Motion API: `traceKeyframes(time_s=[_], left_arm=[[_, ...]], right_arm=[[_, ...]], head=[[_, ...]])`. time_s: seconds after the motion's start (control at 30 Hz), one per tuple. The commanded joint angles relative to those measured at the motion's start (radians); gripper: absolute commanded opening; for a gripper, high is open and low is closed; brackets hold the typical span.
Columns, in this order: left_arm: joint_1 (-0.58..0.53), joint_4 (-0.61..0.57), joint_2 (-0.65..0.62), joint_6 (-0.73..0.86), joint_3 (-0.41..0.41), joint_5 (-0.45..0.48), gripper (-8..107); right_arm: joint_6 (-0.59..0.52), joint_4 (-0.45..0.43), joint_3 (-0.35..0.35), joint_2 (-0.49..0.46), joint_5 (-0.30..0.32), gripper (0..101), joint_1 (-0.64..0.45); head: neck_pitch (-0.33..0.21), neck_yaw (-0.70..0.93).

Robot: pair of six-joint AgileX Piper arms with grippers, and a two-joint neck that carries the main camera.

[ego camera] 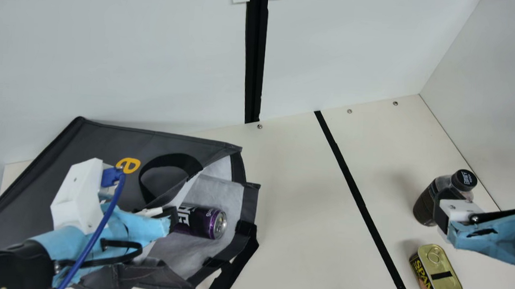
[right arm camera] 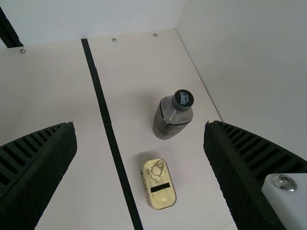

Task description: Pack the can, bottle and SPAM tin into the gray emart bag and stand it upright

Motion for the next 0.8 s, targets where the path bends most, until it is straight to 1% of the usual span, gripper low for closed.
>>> traceKeyframes(time_s=[0.0,0.27,0.77], left_arm=[[0.0,0.0,0.0,0.0,0.0,0.0,-8],[0.0,0.0,0.0,0.0,0.0,0.0,-8],[0.0,0.0,0.0,0.0,0.0,0.0,-8]], right_arm=[[0.001,0.0,0.0,0.003,0.0,95,0.0],[-0.014,0.002,-0.008,0.027,0.0,95,-0.01],[-0.094,0.03,-0.056,0.114,0.0,95,-0.091]], head=[[-0.023,-0.002],[-0.023,-0.002],[-0.023,-0.002]])
